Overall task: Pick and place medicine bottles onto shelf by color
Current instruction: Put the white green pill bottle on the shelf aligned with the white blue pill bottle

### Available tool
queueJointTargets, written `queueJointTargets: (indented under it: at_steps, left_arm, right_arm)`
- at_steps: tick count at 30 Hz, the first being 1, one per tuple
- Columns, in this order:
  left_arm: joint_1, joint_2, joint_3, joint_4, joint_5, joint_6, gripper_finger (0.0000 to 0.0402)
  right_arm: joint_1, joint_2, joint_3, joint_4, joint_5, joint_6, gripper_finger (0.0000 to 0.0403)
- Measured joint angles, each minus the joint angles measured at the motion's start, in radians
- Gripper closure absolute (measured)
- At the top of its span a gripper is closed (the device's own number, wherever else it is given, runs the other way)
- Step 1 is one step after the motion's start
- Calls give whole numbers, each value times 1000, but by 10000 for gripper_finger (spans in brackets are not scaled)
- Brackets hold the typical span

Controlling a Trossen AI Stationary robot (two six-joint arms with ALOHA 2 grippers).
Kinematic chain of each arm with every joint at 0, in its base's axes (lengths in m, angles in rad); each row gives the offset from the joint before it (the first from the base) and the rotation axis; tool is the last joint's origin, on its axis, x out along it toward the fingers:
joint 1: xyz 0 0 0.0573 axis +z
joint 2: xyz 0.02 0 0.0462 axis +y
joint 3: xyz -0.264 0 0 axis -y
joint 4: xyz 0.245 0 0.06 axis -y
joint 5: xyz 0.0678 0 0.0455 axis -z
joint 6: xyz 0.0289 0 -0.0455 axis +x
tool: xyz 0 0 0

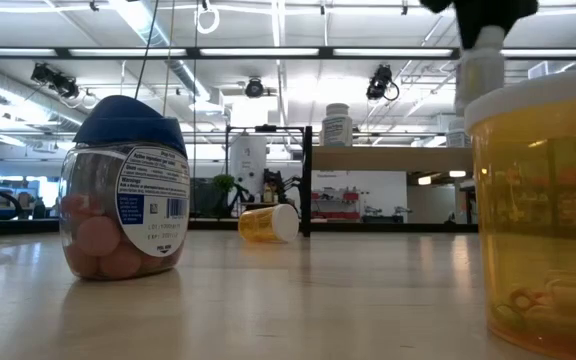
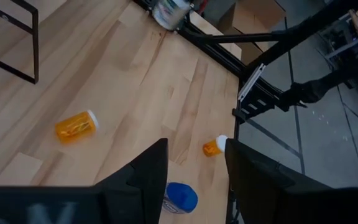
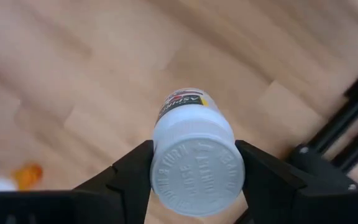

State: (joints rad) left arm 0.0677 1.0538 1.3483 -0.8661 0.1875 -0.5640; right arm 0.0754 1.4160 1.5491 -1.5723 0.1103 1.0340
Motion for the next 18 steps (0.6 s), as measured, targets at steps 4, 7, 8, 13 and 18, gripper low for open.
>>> queueJointTargets:
  at_steps: [4,7,8,13,18]
  left_arm:
    - [0,0,0,0,0,15,235]
    - [0,0,0,0,0,21,234]
    - [0,0,0,0,0,21,235]
    - [0,0,0,0,0,1,235]
    - [0,0,0,0,0,-2,235]
  right_arm:
    - [-170,-1,8,1,0,-65,189]
    - [-280,-4,10,0,-1,-107,189]
    - [-316,-4,10,1,-1,-130,189]
    - [-477,-5,10,1,-9,-238,189]
    - [-609,-50,10,1,-13,-314,189]
